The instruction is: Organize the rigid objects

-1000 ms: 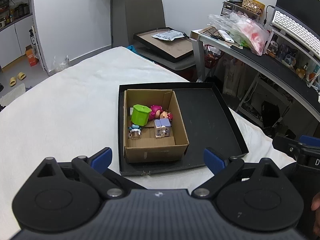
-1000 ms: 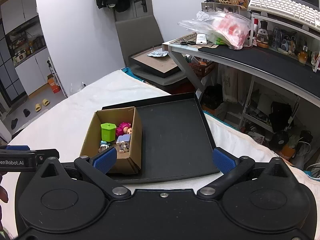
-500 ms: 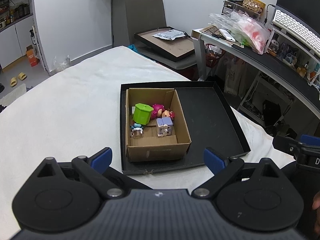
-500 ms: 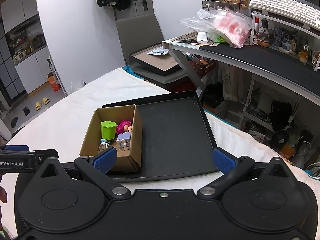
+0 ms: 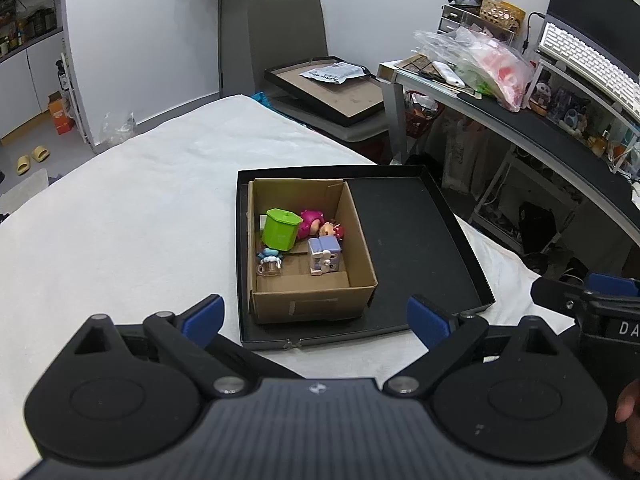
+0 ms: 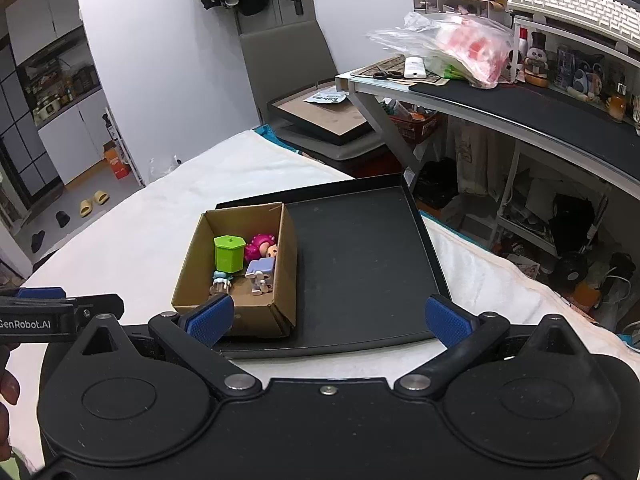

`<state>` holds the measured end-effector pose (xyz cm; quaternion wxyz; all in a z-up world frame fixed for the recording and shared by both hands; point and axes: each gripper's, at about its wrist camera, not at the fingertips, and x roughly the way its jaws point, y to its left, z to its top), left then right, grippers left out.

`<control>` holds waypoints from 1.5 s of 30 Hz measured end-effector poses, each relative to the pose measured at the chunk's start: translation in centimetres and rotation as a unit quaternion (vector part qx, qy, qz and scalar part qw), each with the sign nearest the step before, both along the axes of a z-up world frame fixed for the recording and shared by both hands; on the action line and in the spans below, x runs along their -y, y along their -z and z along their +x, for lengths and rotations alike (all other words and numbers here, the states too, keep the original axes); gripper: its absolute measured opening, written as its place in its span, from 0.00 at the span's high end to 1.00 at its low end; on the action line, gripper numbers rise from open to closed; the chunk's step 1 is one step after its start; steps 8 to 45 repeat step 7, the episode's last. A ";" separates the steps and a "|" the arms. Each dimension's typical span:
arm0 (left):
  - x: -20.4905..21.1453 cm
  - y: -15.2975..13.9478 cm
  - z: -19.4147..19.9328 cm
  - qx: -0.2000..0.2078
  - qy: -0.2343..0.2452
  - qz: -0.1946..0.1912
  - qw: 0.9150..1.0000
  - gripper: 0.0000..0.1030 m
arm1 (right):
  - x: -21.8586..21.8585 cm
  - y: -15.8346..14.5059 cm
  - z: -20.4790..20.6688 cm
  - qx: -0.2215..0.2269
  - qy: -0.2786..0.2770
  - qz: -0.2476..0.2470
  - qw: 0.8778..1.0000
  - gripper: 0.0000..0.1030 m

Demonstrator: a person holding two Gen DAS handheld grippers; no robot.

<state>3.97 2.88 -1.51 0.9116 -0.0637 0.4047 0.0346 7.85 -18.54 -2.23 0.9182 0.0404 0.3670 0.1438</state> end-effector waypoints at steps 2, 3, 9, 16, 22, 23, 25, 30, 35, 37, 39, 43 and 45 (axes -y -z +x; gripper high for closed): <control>0.2 0.0 -0.1 0.000 0.000 0.007 1.000 0.06 | -0.1 0.0 0.0 -0.001 -0.002 -0.001 1.000 0.00; 0.2 0.0 -0.1 -0.001 0.000 0.009 1.000 0.06 | -0.1 0.0 0.0 -0.001 -0.002 -0.001 1.000 0.00; 0.3 0.0 -0.1 -0.002 0.004 0.006 1.000 0.06 | 0.1 0.1 0.0 -0.003 -0.002 -0.001 1.000 0.00; 0.3 0.0 -0.1 -0.002 0.004 0.006 1.000 0.06 | 0.1 0.1 0.0 -0.003 -0.002 -0.001 1.000 0.00; 0.3 0.0 -0.1 -0.002 0.004 0.006 1.000 0.06 | 0.1 0.1 0.0 -0.003 -0.002 -0.001 1.000 0.00; 0.3 0.0 -0.1 -0.002 0.004 0.006 1.000 0.06 | 0.1 0.1 0.0 -0.003 -0.002 -0.001 1.000 0.00; 0.3 0.0 -0.1 -0.002 0.004 0.006 1.000 0.06 | 0.1 0.1 0.0 -0.003 -0.002 -0.001 1.000 0.00; 0.3 0.0 -0.1 -0.002 0.004 0.006 1.000 0.06 | 0.1 0.1 0.0 -0.003 -0.002 -0.001 1.000 0.00; 0.3 0.0 -0.1 -0.002 0.004 0.006 1.000 0.06 | 0.1 0.1 0.0 -0.003 -0.002 -0.001 1.000 0.00; 0.3 0.0 -0.1 -0.002 0.004 0.006 1.000 0.06 | 0.1 0.1 0.0 -0.003 -0.002 -0.001 1.000 0.00; 0.3 0.0 -0.1 -0.002 0.004 0.006 1.000 0.06 | 0.1 0.1 0.0 -0.003 -0.002 -0.001 1.000 0.00; 0.3 0.0 -0.1 -0.002 0.004 0.006 1.000 0.06 | 0.1 0.1 0.0 -0.003 -0.002 -0.001 1.000 0.00; 0.3 0.0 -0.1 -0.002 0.004 0.006 1.000 0.06 | 0.1 0.1 0.0 -0.003 -0.002 -0.001 1.000 0.00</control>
